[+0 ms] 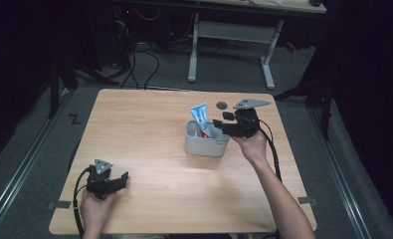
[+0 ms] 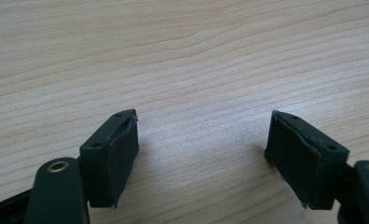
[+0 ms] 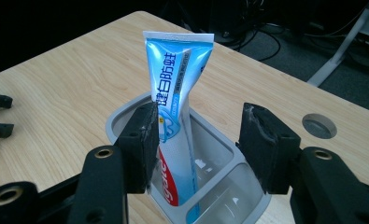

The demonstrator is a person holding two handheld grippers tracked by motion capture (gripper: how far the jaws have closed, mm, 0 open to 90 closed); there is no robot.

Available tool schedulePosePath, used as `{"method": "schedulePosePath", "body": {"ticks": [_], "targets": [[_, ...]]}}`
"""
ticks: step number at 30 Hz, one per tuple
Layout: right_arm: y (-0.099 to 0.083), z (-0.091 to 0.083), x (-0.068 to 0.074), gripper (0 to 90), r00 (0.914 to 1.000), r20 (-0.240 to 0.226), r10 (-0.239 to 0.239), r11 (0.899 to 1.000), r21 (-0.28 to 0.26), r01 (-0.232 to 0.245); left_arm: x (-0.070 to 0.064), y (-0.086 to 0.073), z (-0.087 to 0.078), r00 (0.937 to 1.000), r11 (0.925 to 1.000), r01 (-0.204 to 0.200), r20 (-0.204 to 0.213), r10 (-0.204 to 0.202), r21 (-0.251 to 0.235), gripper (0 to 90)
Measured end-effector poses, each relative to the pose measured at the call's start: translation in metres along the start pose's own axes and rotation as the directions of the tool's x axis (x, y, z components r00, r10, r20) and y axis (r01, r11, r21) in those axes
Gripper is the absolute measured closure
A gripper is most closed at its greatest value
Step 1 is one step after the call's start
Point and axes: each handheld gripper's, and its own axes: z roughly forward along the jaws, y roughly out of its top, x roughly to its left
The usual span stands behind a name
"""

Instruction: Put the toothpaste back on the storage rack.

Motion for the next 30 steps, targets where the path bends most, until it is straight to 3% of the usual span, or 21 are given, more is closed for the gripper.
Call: {"method": "schedulePosePath", "body": {"ticks": [14, 19, 30], "targets": [[-0.002, -0.017, 0.000, 48.6, 0.9999, 0.013, -0.006, 1.000, -0.013, 0.006, 0.000, 0.000, 0.000, 1.0000, 1.0000, 0.000, -0.001, 0.000, 0.000, 25.7], [-0.003, -0.023, 0.001, 49.3, 0.9991, 0.030, -0.030, 1.000, -0.009, 0.030, 0.000, 0.000, 0.000, 1.0000, 1.0000, 0.000, -0.001, 0.000, 0.000, 25.7], [-0.005, -0.036, -0.001, 49.3, 0.9987, 0.045, -0.024, 0.999, -0.026, 0.025, 0.000, 0.000, 0.000, 1.0000, 1.0000, 0.001, 0.000, -0.001, 0.000, 25.7]]}}
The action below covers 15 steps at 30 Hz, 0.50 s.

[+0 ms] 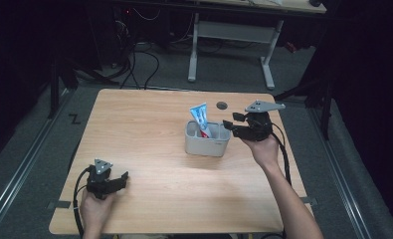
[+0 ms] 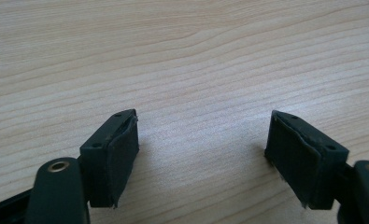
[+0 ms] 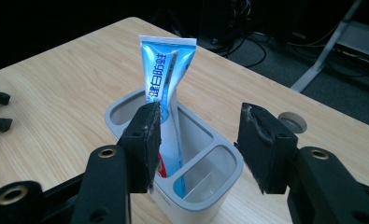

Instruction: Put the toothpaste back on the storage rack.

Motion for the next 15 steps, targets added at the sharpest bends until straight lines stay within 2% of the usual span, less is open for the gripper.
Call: {"method": "schedulePosePath", "body": {"ticks": [15], "targets": [[-0.012, -0.023, -0.009, 49.1, 0.9991, 0.026, 0.034, 0.999, -0.009, -0.034, 0.000, 0.000, 0.000, 1.0000, 1.0000, 0.000, 0.000, 0.000, 0.000, 25.8]]}}
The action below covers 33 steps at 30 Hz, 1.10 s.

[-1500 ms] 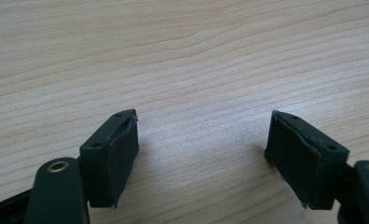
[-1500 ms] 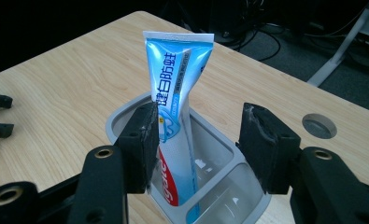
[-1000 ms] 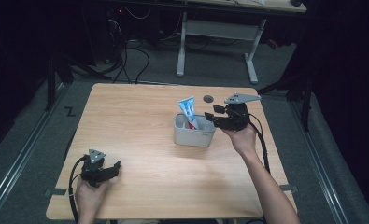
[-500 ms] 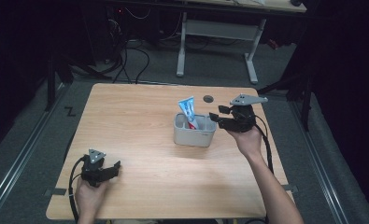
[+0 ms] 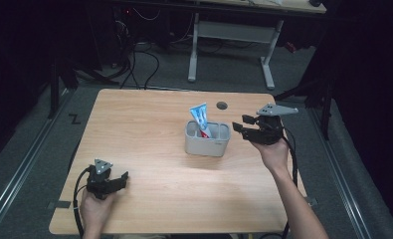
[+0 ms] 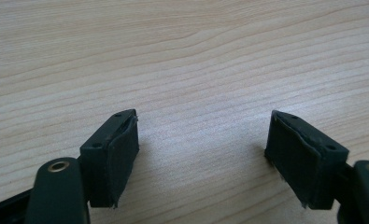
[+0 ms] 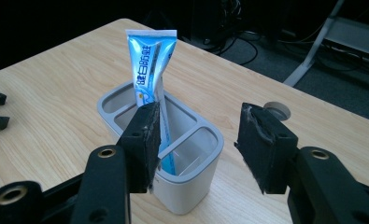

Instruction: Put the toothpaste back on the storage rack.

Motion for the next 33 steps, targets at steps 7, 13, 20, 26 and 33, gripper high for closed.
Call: {"method": "schedulePosePath", "body": {"ticks": [7, 13, 20, 26, 33], "targets": [[-0.001, -0.008, 0.001, 49.2, 1.0000, 0.000, -0.002, 1.000, -0.010, 0.002, 0.000, 0.000, 0.000, 1.0000, 1.0000, 0.000, 0.000, 0.000, 0.000, 25.8], [-0.007, -0.012, 0.000, 51.4, 0.9999, 0.012, 0.007, 1.000, -0.028, -0.007, 0.000, 0.000, 0.000, 1.0000, 1.0000, 0.000, 0.001, 0.000, 0.000, 25.8], [-0.015, -0.019, -0.005, 51.6, 0.9993, 0.023, 0.028, 0.999, -0.030, -0.027, 0.000, 0.000, 0.000, 1.0000, 1.0000, -0.001, 0.001, 0.001, 0.002, 25.8], [-0.019, -0.021, -0.007, 51.7, 0.9989, 0.029, 0.038, 0.999, -0.023, -0.037, 0.000, 0.000, 0.000, 1.0000, 1.0000, -0.001, 0.000, 0.001, 0.002, 25.8], [-0.026, -0.026, -0.011, 51.9, 0.9975, 0.033, 0.063, 0.997, -0.040, -0.062, 0.000, 0.000, 0.000, 1.0000, 1.0000, -0.001, 0.000, 0.001, 0.002, 25.8]]}}
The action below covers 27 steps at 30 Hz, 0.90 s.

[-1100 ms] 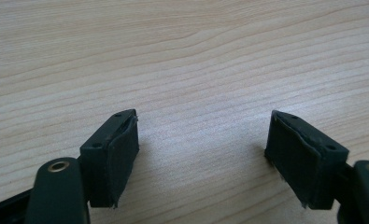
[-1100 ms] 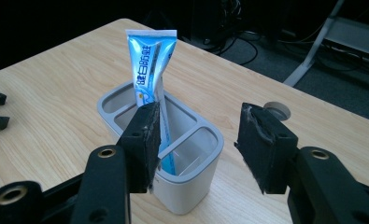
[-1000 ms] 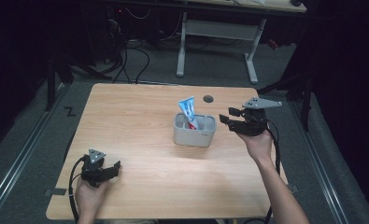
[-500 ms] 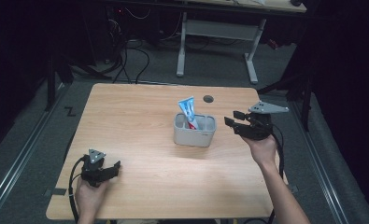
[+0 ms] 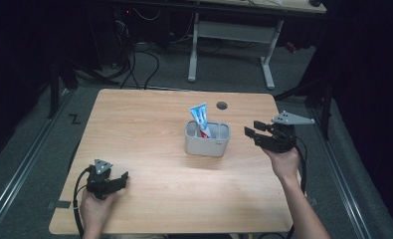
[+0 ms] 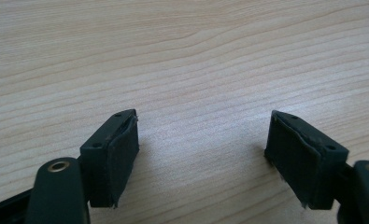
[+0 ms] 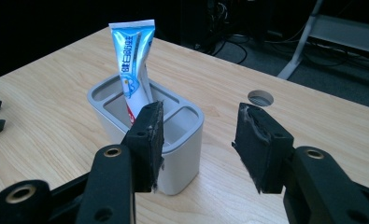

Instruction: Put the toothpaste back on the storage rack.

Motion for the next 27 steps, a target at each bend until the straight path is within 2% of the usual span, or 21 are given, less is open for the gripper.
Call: {"method": "schedulePosePath", "body": {"ticks": [12, 27], "targets": [[-0.011, -0.008, -0.007, 51.9, 0.9989, -0.013, 0.044, 0.999, -0.015, -0.044, 0.000, 0.000, 0.000, 1.0000, 1.0000, 0.000, 0.000, 0.000, 0.000, 25.8], [-0.030, -0.015, -0.015, 51.7, 0.9966, 0.012, 0.081, 0.997, -0.015, -0.081, 0.000, 0.000, 0.000, 1.0000, 1.0000, 0.000, 0.000, 0.000, 0.000, 25.8]]}}
